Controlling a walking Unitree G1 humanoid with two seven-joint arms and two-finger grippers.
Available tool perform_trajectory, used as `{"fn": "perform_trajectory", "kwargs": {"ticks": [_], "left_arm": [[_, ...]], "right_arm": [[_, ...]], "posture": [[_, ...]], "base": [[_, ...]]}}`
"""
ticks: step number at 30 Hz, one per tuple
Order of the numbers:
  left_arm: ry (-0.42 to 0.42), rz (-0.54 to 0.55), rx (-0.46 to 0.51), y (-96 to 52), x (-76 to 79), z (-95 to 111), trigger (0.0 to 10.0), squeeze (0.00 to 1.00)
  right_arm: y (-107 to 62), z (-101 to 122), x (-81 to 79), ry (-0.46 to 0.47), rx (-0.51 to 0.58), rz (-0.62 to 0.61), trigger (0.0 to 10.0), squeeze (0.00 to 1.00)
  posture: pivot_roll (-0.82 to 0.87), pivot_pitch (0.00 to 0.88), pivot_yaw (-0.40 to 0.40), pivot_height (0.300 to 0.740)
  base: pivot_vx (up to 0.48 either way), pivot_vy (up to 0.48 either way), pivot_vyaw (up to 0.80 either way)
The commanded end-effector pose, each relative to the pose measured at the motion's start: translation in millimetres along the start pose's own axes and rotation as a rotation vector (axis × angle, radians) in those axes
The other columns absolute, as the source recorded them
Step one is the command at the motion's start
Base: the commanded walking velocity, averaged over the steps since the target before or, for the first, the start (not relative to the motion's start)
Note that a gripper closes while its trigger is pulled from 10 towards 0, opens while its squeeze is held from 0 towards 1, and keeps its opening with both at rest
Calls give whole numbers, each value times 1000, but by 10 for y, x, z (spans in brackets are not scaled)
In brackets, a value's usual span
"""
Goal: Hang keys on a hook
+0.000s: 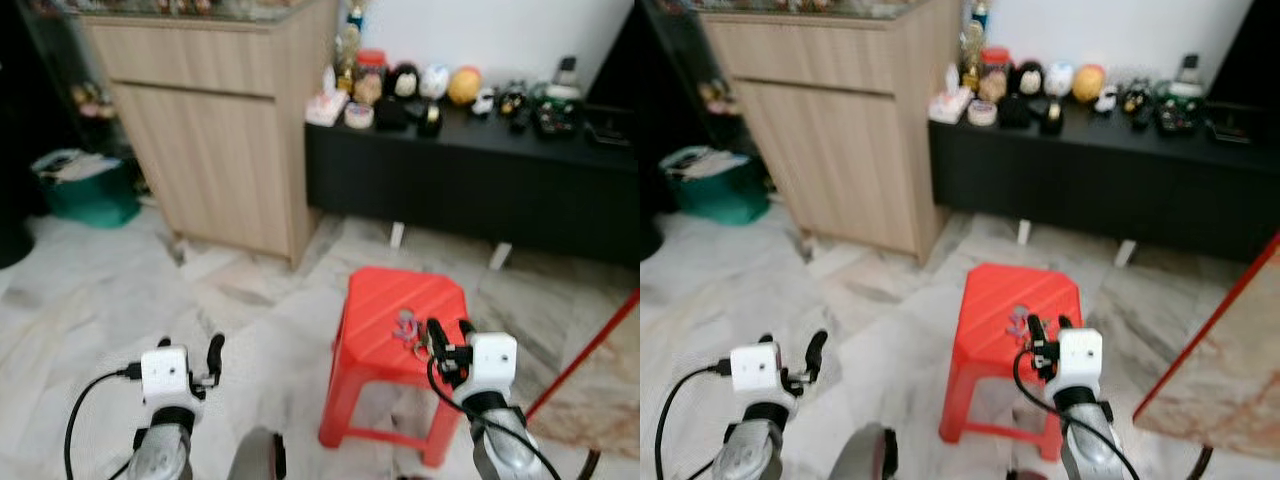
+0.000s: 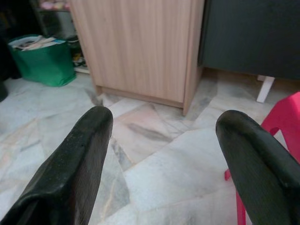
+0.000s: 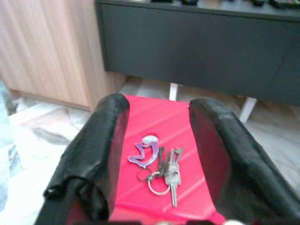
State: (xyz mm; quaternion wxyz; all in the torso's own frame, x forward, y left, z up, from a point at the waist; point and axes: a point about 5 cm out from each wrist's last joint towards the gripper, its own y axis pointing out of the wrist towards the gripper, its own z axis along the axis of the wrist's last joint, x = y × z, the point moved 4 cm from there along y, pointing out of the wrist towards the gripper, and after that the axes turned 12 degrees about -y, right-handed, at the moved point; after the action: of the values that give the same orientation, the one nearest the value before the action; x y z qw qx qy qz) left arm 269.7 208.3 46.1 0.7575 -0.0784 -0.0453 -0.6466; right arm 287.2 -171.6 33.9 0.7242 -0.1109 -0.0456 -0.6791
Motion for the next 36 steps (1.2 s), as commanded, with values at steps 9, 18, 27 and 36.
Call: {"fn": "perform_trajectory", "kwargs": {"ticks": [9, 18, 27, 36], "left_arm": [[-37, -33, -12, 11, 70, -15, 10000, 0], [-67, -64, -45, 20, 113, -55, 10000, 0], [-73, -82, -46, 26, 165, -47, 10000, 0], [-80, -100, -49, 29, 200, -49, 10000, 0]], "right_arm": [[10, -203, 41, -22, -118, -25, 10000, 0], [-94, -477, 104, 9, -244, -68, 10000, 0], [-43, -405, 57, -32, -207, -28, 10000, 0], [-20, -411, 47, -5, -212, -31, 10000, 0]], "posture": [[10, 39, 21, 633], [9, 49, 29, 633], [8, 46, 29, 633], [9, 47, 28, 633]], "base": [[0, 0, 0], [0, 0, 0], [118, 0, 291], [269, 0, 238]]}}
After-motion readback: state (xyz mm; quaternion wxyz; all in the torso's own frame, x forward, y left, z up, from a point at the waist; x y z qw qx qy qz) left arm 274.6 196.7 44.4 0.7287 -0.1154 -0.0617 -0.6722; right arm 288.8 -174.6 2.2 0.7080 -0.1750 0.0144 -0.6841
